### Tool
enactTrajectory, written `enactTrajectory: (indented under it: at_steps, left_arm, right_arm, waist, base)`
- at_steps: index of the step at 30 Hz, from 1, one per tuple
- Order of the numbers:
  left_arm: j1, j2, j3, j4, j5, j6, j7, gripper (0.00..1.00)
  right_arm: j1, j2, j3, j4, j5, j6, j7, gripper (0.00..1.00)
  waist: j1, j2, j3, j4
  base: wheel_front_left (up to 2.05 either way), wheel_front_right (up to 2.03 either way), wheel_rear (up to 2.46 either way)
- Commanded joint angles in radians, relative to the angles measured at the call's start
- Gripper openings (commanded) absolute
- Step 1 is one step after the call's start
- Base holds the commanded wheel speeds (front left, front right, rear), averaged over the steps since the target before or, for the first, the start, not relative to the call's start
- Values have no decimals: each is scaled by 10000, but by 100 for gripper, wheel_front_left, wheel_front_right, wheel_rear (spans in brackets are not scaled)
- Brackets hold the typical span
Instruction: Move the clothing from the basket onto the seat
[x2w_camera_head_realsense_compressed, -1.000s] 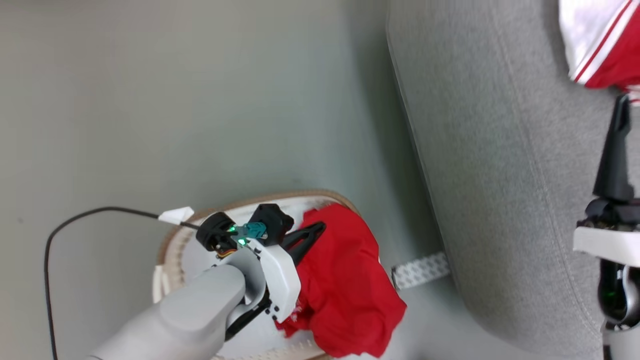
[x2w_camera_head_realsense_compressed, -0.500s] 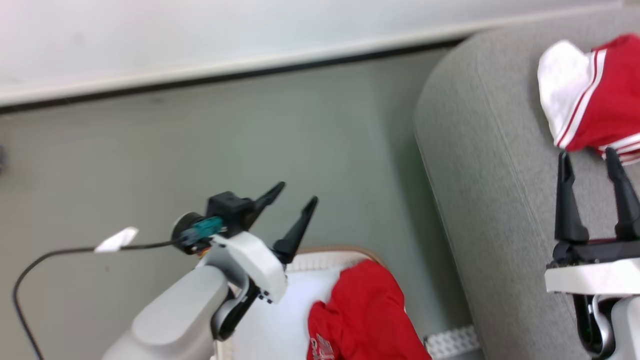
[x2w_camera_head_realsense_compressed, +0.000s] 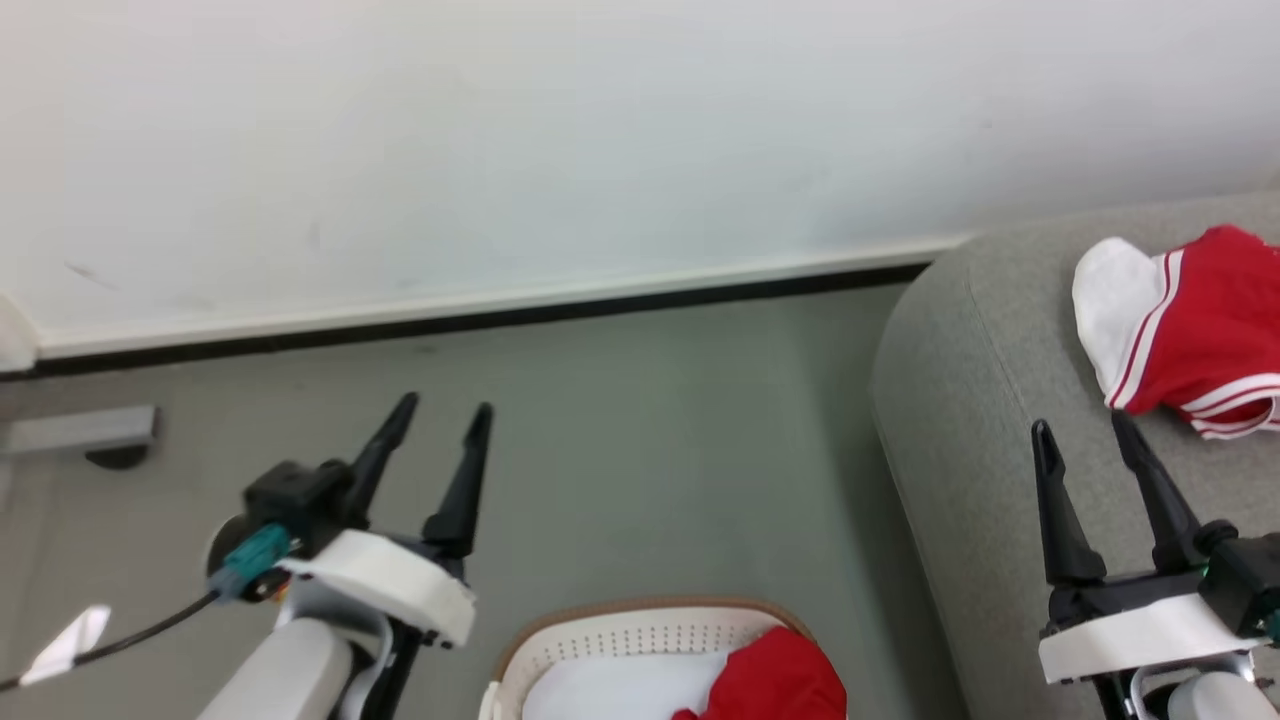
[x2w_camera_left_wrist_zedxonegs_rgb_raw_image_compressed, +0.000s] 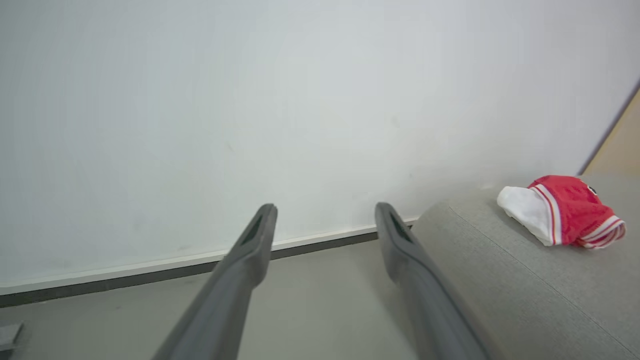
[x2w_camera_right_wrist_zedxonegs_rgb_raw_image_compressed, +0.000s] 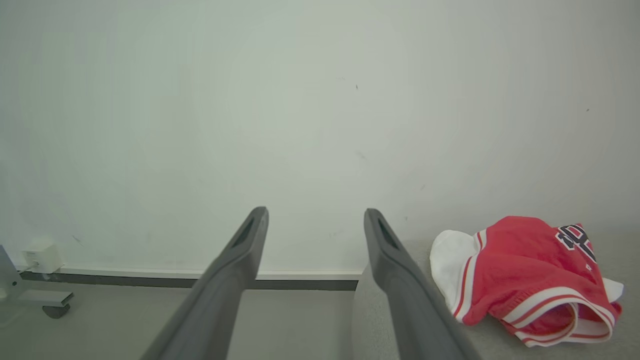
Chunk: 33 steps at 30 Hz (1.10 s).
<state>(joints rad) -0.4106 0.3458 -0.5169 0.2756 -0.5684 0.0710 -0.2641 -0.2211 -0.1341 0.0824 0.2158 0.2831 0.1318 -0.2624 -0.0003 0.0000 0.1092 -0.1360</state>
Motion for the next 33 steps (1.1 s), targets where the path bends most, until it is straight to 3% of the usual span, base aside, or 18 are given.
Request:
enactTrajectory:
  at_steps: [1, 12, 22, 33]
  left_arm:
    - [207, 77, 114, -104, 152, 21, -2, 100]
    - [2843, -192, 2396, -1975, 1058, 494, -3, 100]
    - [3890, -1016, 3174, -2369, 1652, 80, -3, 100]
    - [3902, -1471, 3693, -2193, 2086, -427, -3, 100]
  right_arm:
    - [132, -94, -11, 26, 62, -23, -23, 100]
    - [1048, -46, 327, -91, 298, -23, -23, 100]
    - [1291, 166, 250, -320, 296, -23, -23, 100]
    - [1093, 67, 306, -291, 258, -23, -23, 100]
  waist:
    - [3, 0, -331, 181]
    - [3, 0, -1101, 505]
    - [3, 0, -1094, 671]
    - [3, 0, -1047, 617]
  base:
    - [0, 0, 0]
    - [0, 0, 0]
    - [0, 0, 0]
    - [0, 0, 0]
